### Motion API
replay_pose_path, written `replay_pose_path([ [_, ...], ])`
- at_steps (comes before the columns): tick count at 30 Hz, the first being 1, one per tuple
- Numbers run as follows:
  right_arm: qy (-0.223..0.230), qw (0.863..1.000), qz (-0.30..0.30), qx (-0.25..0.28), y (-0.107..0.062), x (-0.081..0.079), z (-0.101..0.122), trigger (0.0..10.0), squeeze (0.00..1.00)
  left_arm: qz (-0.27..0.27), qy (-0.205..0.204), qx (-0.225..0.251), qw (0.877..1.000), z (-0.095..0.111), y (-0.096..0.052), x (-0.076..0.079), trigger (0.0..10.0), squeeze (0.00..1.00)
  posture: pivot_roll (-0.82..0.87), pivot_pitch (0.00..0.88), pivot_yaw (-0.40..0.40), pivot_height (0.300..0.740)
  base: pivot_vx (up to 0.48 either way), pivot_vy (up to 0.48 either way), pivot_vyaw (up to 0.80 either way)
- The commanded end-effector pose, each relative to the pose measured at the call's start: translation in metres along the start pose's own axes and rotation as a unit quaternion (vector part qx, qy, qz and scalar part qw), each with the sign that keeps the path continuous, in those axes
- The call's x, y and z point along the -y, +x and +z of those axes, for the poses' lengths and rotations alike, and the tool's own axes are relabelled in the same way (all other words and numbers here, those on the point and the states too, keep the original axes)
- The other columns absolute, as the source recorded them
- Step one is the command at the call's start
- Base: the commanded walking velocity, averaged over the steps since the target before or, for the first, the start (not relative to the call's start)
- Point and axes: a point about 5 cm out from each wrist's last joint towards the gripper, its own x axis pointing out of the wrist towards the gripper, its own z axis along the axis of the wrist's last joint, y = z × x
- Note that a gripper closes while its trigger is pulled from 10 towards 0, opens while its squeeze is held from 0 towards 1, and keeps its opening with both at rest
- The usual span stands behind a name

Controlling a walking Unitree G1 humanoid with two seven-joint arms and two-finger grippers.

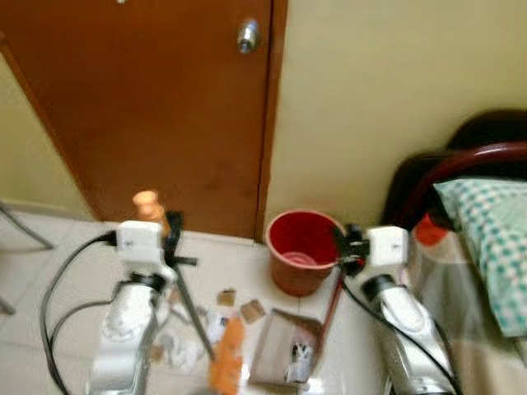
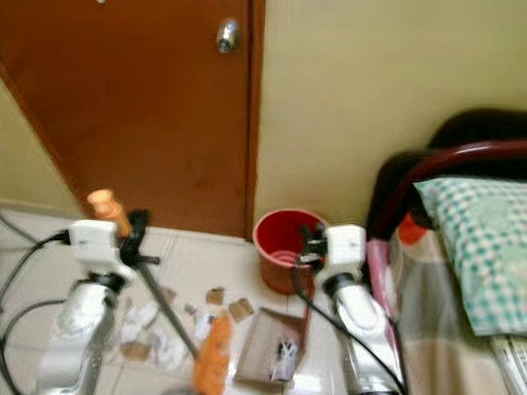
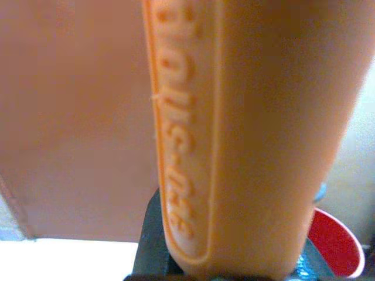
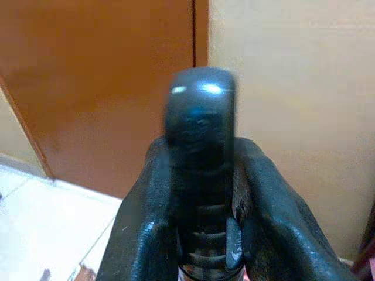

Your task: Sweep floor

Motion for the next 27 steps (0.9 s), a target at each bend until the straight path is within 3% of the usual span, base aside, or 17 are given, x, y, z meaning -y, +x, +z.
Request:
replay_pose_path([
  [1,-0.006,1.0,-0.013,0.021,0.002,0.013,0.01,10.0,0.0,-0.009,0.017,0.025,0.999,0.013,0.007,0.006,10.0,0.0,-0.03,0.029,0.029,0.74,0.0,0.0,0.0],
  [8,-0.009,0.999,-0.024,0.025,0.006,0.022,0.014,10.0,0.0,-0.001,0.025,0.025,0.999,0.015,0.004,0.004,10.0,0.0,-0.03,0.039,0.026,0.74,0.0,0.0,0.0],
  [19,0.007,1.0,-0.012,0.027,0.009,0.018,0.016,10.0,0.0,0.066,0.051,0.02,0.996,0.012,-0.001,-0.014,10.0,0.0,-0.02,0.036,0.009,0.74,0.0,0.0,0.0],
  [22,0.025,0.999,-0.009,0.035,0.013,0.019,0.024,10.0,0.0,0.091,0.057,0.012,0.994,0.009,-0.003,-0.022,10.0,0.0,-0.02,0.032,0.005,0.74,0.0,0.0,0.0],
  [27,0.032,0.997,-0.001,0.063,0.022,0.018,0.044,10.0,0.0,0.086,0.057,0.012,0.995,0.009,-0.003,-0.019,10.0,0.0,-0.01,0.024,0.001,0.74,0.0,0.0,0.0],
])
